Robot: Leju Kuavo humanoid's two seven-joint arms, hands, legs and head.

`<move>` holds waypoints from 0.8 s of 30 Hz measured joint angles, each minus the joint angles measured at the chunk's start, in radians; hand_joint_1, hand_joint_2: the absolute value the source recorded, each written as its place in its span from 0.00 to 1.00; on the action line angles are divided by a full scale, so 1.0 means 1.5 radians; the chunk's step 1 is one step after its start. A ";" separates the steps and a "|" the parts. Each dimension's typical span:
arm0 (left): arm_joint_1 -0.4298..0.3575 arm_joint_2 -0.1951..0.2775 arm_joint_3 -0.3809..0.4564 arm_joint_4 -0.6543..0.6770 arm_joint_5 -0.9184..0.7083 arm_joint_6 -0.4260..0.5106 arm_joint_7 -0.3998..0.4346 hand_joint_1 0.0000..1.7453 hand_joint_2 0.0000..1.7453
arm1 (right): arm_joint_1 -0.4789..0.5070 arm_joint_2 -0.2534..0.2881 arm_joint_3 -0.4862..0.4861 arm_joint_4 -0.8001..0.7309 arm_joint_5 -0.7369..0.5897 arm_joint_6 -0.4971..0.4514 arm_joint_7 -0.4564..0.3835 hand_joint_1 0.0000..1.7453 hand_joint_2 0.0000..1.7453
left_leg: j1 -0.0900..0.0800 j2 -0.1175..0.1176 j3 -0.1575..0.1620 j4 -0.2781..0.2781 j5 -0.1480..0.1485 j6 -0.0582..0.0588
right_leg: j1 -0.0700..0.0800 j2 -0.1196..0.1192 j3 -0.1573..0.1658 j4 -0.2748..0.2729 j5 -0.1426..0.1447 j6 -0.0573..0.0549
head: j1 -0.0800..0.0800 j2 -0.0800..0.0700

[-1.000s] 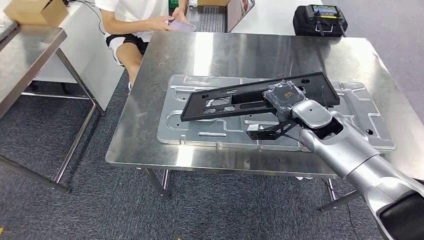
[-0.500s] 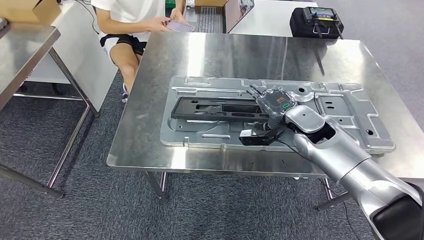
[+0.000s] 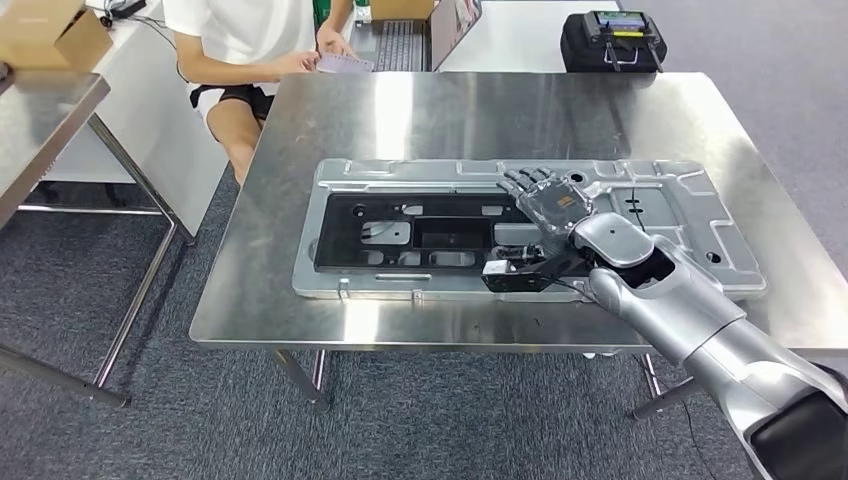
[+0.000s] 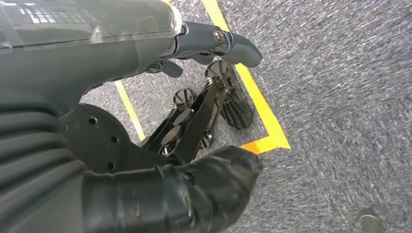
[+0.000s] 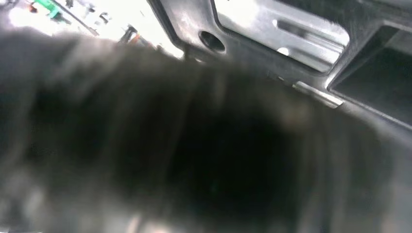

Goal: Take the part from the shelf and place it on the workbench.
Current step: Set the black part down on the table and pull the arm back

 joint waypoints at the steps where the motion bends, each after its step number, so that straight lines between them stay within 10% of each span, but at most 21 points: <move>1: 0.000 0.000 0.000 0.000 0.000 0.000 0.000 0.00 0.00 | 0.001 0.000 0.000 0.000 -0.001 0.000 0.000 0.00 0.00 | 0.001 0.000 0.001 -0.001 0.001 -0.004 | 0.000 0.000 0.000 0.001 0.000 -0.001 | 0.000 0.000; 24: 0.001 0.003 0.000 0.000 -0.004 -0.014 -0.002 0.00 0.00 | -0.047 -0.018 0.000 0.002 -0.005 0.020 0.008 0.00 0.00 | 0.002 0.000 -0.001 -0.002 0.005 -0.020 | 0.002 -0.001 -0.002 0.003 0.001 -0.007 | 0.000 0.000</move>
